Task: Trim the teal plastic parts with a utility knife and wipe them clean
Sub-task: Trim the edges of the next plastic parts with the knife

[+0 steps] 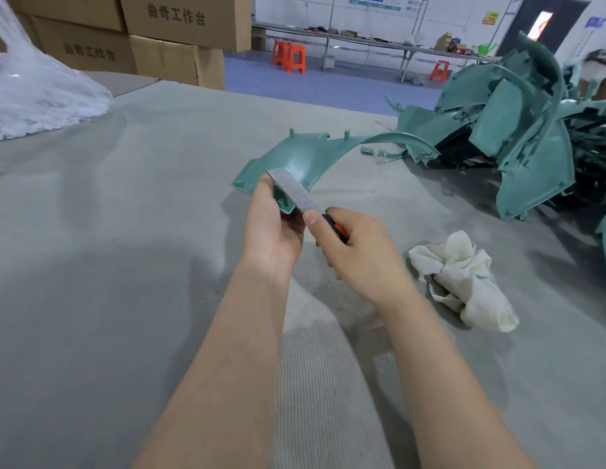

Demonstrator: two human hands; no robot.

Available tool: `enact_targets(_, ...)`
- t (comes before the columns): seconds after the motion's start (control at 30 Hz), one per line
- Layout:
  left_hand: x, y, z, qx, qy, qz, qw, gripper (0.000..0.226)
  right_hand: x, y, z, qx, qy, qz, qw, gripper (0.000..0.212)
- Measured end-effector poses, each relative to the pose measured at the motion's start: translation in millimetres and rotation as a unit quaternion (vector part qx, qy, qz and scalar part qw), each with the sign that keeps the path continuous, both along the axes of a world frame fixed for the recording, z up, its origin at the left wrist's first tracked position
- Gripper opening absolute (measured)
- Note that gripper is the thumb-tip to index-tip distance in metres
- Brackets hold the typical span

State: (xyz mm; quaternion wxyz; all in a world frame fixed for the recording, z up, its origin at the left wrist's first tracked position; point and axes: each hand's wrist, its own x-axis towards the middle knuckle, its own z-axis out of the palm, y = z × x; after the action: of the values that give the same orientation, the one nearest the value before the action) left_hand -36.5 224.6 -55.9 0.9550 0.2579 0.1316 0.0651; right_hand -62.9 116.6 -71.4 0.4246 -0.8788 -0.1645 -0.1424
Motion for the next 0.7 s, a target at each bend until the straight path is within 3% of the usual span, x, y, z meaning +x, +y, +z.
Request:
enact_targets(0.23, -0.8, 1.3, 0.2, -0.017, -0.009, -0.01, 1.0, 0.008, 4.8, -7.3, 1.4, 0.058, -0.015, -0.073, 0.996, 0.053)
enact_targets(0.7, 1.0, 2.9, -2.5, -0.007, -0.017, 0.007, 1.0, 0.01, 0.7, -4.7, 3.7, 0.038, 0.003, -0.036, 0.999, 0.052)
